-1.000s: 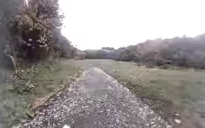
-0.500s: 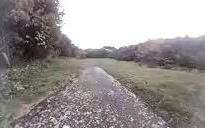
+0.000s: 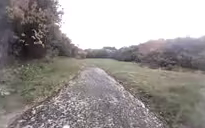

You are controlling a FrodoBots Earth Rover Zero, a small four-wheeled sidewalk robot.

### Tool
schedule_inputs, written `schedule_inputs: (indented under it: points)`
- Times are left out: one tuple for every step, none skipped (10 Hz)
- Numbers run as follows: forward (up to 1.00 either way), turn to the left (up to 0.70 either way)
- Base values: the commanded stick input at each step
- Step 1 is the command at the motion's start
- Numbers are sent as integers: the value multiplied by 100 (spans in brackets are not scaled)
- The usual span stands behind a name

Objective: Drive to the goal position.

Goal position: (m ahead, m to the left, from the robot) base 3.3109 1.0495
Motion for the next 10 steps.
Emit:
schedule_inputs:
  points:
    - [70,0]
    - [70,0]
    - [70,0]
    - [70,0]
    - [70,0]
    - [70,0]
    - [70,0]
    - [70,0]
    - [70,0]
    - [70,0]
